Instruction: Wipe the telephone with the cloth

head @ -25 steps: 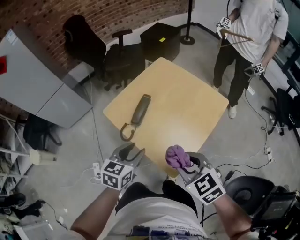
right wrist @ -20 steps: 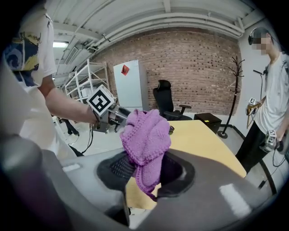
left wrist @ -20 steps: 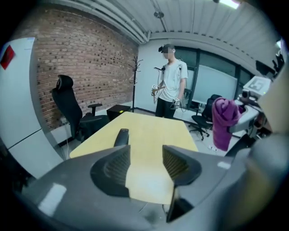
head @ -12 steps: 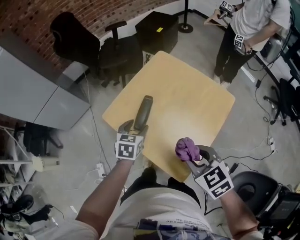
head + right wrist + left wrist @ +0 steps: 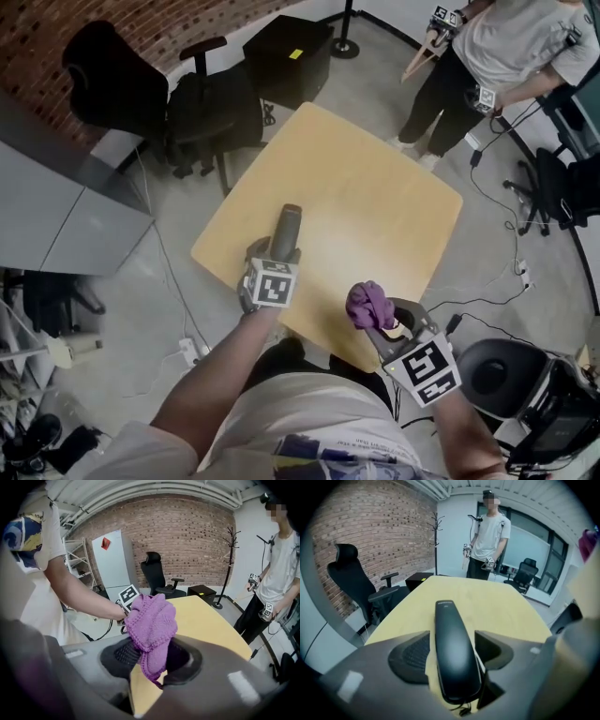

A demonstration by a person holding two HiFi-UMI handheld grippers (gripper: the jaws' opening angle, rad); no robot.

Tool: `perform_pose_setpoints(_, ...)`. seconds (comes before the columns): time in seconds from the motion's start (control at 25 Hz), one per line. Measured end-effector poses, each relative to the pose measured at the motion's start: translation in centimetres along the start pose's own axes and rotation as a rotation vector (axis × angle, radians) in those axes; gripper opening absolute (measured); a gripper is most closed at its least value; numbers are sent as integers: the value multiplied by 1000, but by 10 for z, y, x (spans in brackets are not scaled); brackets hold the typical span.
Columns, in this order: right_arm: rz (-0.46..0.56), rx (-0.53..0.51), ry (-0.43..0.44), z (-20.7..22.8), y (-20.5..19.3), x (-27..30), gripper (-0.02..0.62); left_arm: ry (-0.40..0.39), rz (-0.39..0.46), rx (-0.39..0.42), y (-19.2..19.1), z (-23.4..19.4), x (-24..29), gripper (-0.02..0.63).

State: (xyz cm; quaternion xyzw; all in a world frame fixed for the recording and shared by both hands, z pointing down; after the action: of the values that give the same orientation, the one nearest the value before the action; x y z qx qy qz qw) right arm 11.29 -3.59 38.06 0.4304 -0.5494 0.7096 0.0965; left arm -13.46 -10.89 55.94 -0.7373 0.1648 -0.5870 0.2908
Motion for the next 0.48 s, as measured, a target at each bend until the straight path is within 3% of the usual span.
perform_pose_setpoints(0.48, -32, 34, -43, 1, 6, 9, 123, -38, 16, 45, -2, 0, 6, 268)
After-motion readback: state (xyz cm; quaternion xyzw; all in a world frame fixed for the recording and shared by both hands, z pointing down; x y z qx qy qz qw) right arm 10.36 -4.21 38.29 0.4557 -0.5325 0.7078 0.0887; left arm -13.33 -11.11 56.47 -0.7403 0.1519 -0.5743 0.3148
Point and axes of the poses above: the fingertips, and each gripper's own axes: x forward along the fingers, z to its right, y out of its top, the point moved 10 cm from there along -x, backward along the fingers, and after that the axes turned 2 degrees about -y, right-handed, at the moved point
